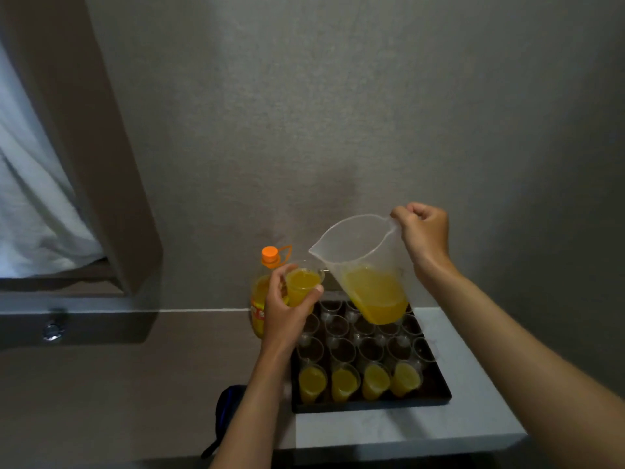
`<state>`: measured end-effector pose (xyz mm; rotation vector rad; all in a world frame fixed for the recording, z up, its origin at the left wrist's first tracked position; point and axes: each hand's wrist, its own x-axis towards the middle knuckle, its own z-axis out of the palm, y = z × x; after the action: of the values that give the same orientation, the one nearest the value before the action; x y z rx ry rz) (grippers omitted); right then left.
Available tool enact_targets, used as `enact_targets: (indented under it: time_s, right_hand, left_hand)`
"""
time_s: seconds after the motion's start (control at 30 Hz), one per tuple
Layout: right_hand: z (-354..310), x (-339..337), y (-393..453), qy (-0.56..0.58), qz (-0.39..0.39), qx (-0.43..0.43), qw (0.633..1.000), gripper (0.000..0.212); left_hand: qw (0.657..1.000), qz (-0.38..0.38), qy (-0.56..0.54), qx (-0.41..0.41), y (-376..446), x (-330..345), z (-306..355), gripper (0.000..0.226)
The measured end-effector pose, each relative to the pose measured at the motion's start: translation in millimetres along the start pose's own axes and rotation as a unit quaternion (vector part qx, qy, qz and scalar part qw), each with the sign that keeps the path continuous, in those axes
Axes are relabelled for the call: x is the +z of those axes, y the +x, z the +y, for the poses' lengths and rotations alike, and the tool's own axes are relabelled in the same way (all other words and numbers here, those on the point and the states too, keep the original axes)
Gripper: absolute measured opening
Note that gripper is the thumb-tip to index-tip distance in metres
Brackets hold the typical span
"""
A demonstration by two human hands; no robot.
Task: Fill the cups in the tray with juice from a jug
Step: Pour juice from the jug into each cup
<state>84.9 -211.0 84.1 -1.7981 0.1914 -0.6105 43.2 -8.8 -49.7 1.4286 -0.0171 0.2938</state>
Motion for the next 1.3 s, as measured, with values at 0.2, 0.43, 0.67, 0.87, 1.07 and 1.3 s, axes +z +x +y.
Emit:
enact_targets:
  time_s: [0.2,0.43,0.67,0.87,1.07,1.3]
  right_hand:
    - [22,-9,-13,0.073,0.081,0.057,0.992,0.029]
    - [45,-21,-26,0.091,0.164,0.096,0.978,0.028]
    - [72,-58,-38,0.122,0.247,0.123,0.953,0.039]
    - [88,-97,-42,0.105,0.293,0.108,0.944,0.039]
    - [105,-129,-38,0.101,0.328,0.096,0.934,0.029]
    - [117,-156,-31,0.108,0.356,0.088,0.924,0.032]
  left_hand:
    - [0.999,-0.024,0.023,0.0,8,9,-2,0.042]
    - [0.997,-0.066,0.026,-0.029,18,26,-7,0.041]
    - [0.992,-0.107,0.049,-0.049,18,55,-13,0.04]
    - [0.982,-0.139,0.105,-0.075,18,83,-24,0.039]
    - [0.955,-0.204,0.185,-0.111,19,114,-30,0.049]
    - [0.899,-0.307,0.3,-0.091,26,160,-41,0.051]
